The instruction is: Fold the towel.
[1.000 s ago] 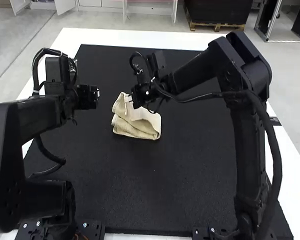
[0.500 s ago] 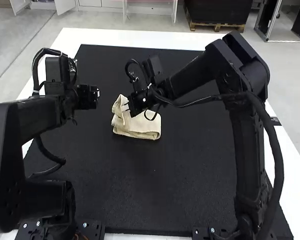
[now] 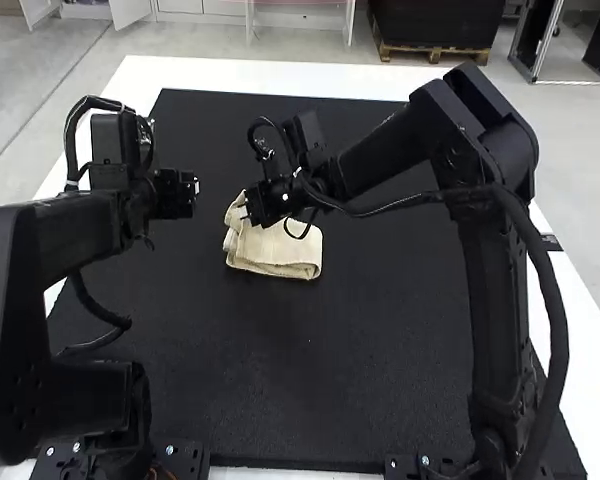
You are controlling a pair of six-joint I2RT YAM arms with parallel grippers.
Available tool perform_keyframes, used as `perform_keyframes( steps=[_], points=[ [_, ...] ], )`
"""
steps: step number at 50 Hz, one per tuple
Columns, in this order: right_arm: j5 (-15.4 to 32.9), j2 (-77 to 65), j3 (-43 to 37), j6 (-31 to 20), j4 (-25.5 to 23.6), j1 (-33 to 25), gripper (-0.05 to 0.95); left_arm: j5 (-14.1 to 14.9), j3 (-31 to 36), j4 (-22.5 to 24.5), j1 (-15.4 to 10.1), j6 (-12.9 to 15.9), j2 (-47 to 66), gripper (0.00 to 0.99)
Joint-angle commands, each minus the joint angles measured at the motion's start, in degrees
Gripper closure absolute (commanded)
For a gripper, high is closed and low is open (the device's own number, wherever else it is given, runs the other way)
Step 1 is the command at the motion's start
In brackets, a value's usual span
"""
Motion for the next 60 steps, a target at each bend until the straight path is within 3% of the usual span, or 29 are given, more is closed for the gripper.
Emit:
perform_keyframes(
  steps=[1,5,7,10,11,32,60],
  points=[
    [-1.9,-1.7,2.1,1.4,0.3,0.4,0.28,0.4,-0.6,0.4,0.3,-0.7,-1.6,0.028],
    [-2.1,-3.5,2.6,1.6,0.3,0.0,0.29,0.4,-0.6,0.3,0.3,-0.7,-1.5,0.028],
    [-2.4,-4.4,2.6,1.6,0.4,-0.5,0.45,0.4,-0.6,0.3,0.3,-0.7,-1.5,0.028],
    [-2.9,-6.0,2.1,1.4,0.6,-1.7,0.88,0.4,-0.6,0.4,0.3,-0.7,-1.5,0.028],
    [-3.3,-6.4,2.1,1.5,0.7,-2.2,0.9,0.4,-0.6,0.4,0.3,-0.7,-1.5,0.028],
    [-4.3,-7.6,-1.9,1.7,1.1,-5.8,0.92,0.4,-0.6,0.5,0.3,-0.7,-1.6,0.028],
    [-4.3,-0.4,-5.0,1.4,8.2,-5.5,0.92,0.3,-0.3,0.6,0.3,-1.2,-1.5,0.028]
  ],
)
